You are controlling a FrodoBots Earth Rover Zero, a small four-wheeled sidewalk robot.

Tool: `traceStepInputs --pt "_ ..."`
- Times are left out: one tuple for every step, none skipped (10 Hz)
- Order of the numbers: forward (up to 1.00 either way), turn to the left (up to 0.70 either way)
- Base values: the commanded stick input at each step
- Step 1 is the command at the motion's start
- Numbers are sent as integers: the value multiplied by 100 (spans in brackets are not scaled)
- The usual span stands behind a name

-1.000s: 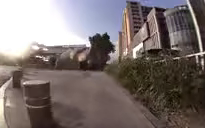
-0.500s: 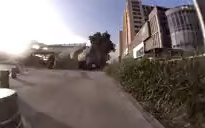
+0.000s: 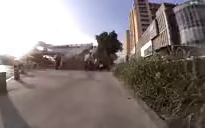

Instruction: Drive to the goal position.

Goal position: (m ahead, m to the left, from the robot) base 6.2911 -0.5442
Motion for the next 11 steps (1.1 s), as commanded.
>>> traceStepInputs --pt "70 0" --pt "70 0" --pt "70 0" --pt "65 0" --pt "45 0" --pt "45 0" --pt "45 0" --pt "45 0" --pt "45 0" --pt "45 0" --pt "45 0"
